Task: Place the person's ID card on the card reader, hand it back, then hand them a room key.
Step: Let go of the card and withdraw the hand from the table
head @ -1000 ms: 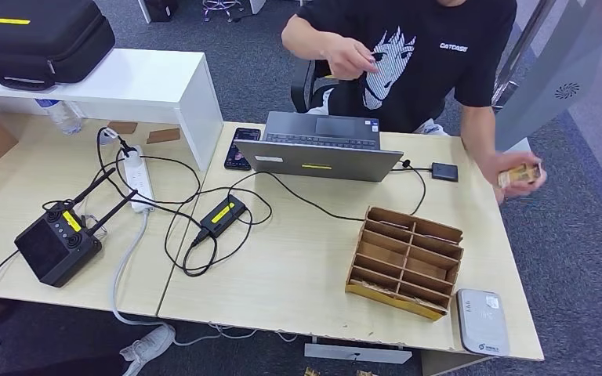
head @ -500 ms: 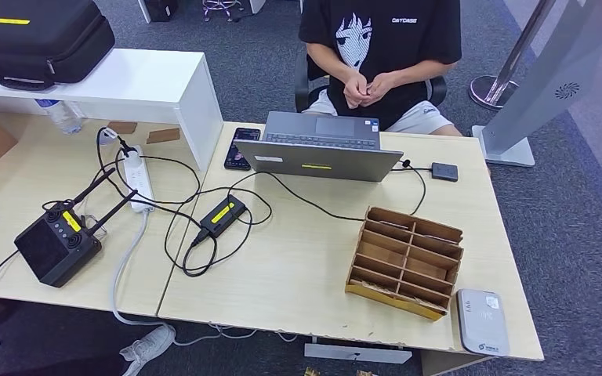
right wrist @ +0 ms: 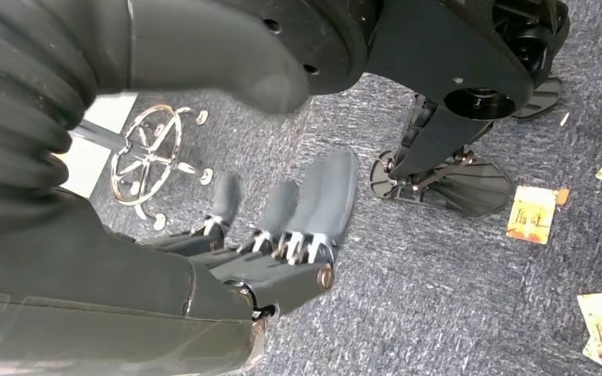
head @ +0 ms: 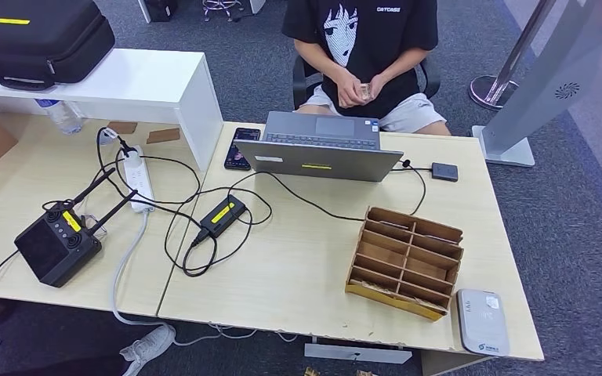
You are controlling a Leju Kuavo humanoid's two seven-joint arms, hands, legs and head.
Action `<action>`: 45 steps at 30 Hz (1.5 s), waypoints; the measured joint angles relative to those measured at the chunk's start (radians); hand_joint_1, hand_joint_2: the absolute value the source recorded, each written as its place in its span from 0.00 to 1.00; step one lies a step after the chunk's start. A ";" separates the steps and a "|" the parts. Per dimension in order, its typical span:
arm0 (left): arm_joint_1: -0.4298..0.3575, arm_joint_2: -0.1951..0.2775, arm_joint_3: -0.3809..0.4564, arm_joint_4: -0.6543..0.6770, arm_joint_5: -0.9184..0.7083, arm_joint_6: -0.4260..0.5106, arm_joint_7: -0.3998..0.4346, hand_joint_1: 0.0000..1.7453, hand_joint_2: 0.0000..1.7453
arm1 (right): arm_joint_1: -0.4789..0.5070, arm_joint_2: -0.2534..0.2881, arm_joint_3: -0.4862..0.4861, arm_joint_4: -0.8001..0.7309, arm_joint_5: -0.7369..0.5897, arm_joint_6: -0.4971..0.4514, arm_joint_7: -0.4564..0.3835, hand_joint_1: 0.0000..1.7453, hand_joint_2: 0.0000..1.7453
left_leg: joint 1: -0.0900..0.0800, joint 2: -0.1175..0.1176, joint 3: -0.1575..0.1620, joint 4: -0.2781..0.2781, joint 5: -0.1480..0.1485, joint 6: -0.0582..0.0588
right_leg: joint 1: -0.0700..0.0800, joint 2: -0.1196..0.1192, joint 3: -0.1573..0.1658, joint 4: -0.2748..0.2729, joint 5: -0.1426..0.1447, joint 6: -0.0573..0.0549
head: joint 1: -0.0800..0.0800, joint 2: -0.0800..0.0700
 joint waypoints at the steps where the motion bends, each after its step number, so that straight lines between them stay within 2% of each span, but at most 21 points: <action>1: 0.000 0.000 0.000 0.000 0.000 0.000 0.000 0.00 1.00 | 0.000 0.000 0.000 0.000 0.000 0.000 0.000 0.00 1.00 | 0.000 0.000 0.000 0.000 0.000 0.000 | 0.000 0.000 0.000 0.000 0.000 0.000 | 0.000 0.000; 13: 0.000 0.000 0.008 0.000 0.002 0.010 0.006 0.00 1.00 | 0.000 0.002 0.000 0.000 0.012 -0.024 0.004 0.00 1.00 | 0.000 0.000 0.000 0.000 0.000 0.000 | 0.000 0.000 0.000 0.000 0.000 0.000 | 0.000 0.000; 17: 0.000 0.000 0.010 0.000 0.002 0.006 0.005 0.99 1.00 | 0.000 0.002 0.000 0.000 0.013 -0.027 0.004 0.00 1.00 | 0.000 0.000 0.000 0.000 0.000 0.000 | 0.000 0.000 0.000 0.000 0.000 0.000 | 0.000 0.000; 28: 0.000 0.000 0.010 0.000 0.000 -0.012 -0.014 1.00 1.00 | -0.001 0.005 0.000 -0.001 0.016 -0.031 0.005 0.00 1.00 | 0.000 0.000 0.000 0.000 0.000 0.000 | 0.000 0.000 0.000 0.000 0.000 0.000 | 0.000 0.000; 29: 0.000 0.000 0.010 0.000 0.000 -0.012 -0.014 0.95 1.00 | -0.001 0.005 0.000 -0.001 0.016 -0.031 0.005 0.00 1.00 | 0.000 0.000 0.000 0.000 0.000 0.000 | 0.000 0.000 0.000 0.000 0.000 0.000 | 0.000 0.000; 30: 0.000 0.000 0.010 0.000 0.000 -0.012 -0.014 0.77 1.00 | -0.001 0.005 0.000 -0.002 0.016 -0.031 0.005 0.00 1.00 | 0.000 0.000 0.000 0.000 0.000 0.000 | 0.000 0.000 0.000 0.000 0.000 0.000 | 0.000 0.000; 32: 0.000 0.000 0.010 0.000 0.000 -0.012 -0.014 0.27 1.00 | -0.001 0.006 0.000 -0.002 0.016 -0.032 0.005 0.00 1.00 | 0.000 0.000 0.000 0.000 0.000 0.000 | 0.000 0.000 0.000 0.000 0.000 0.000 | 0.000 0.000; 33: 0.000 0.000 0.010 0.000 0.000 -0.012 -0.014 0.07 1.00 | -0.001 0.006 0.000 -0.002 0.016 -0.032 0.005 0.00 1.00 | 0.000 0.000 0.000 0.000 0.000 0.000 | 0.000 0.000 0.000 0.000 0.000 0.000 | 0.000 0.000; 34: 0.000 0.000 0.010 0.000 0.000 -0.012 -0.014 0.00 1.00 | 0.000 0.006 0.000 -0.002 0.016 -0.033 0.005 0.00 1.00 | 0.000 0.000 0.000 0.000 0.000 0.000 | 0.000 0.000 0.000 0.000 0.000 0.000 | 0.000 0.000; 43: 0.000 0.000 0.010 0.000 0.003 0.001 -0.004 0.00 1.00 | 0.000 0.006 0.000 -0.003 0.018 -0.034 0.005 0.00 1.00 | 0.000 0.000 0.000 0.000 0.000 0.000 | 0.000 0.000 0.000 0.000 0.000 0.000 | 0.000 0.000; 45: 0.000 0.000 0.011 0.000 0.003 0.001 -0.003 0.49 1.00 | 0.000 0.006 0.000 -0.003 0.018 -0.034 0.004 0.00 1.00 | 0.000 0.000 0.000 0.000 0.000 0.000 | 0.000 0.000 0.000 0.000 0.000 0.000 | 0.000 0.000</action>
